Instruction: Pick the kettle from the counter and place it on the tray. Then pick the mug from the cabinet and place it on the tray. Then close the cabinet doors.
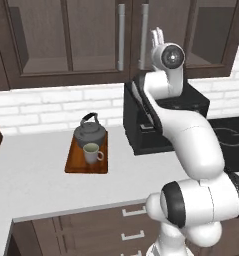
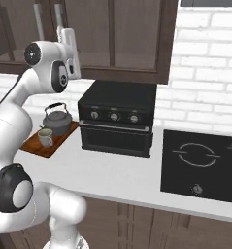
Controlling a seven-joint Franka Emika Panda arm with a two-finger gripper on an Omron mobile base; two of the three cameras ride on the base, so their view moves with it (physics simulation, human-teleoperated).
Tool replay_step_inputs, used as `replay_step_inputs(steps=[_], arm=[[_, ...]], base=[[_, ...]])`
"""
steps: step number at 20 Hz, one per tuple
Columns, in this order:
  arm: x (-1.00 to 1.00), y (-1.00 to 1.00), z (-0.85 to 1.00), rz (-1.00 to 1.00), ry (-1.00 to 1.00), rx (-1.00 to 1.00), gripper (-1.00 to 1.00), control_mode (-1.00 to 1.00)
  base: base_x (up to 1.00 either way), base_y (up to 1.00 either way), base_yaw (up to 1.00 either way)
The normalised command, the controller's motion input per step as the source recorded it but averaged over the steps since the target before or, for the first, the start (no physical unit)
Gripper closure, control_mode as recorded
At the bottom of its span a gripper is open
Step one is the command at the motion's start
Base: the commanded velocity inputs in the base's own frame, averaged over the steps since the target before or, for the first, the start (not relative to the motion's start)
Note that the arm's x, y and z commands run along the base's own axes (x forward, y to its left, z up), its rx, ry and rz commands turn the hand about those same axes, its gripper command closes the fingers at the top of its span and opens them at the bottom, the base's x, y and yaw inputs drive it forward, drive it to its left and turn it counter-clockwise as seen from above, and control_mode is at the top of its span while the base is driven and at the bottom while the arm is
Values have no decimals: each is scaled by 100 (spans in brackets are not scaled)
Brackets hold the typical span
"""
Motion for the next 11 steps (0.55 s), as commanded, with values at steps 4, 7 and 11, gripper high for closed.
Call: replay_step_inputs(steps=[4, 7, 11], arm=[[51, -10, -10, -16, 8, 0, -100, -100], [22, -23, -16, -12, 2, 0, -100, -100], [7, -27, -17, -8, 0, 0, -100, -100]], base=[[0, 0, 0], [0, 0, 0], [0, 0, 0]])
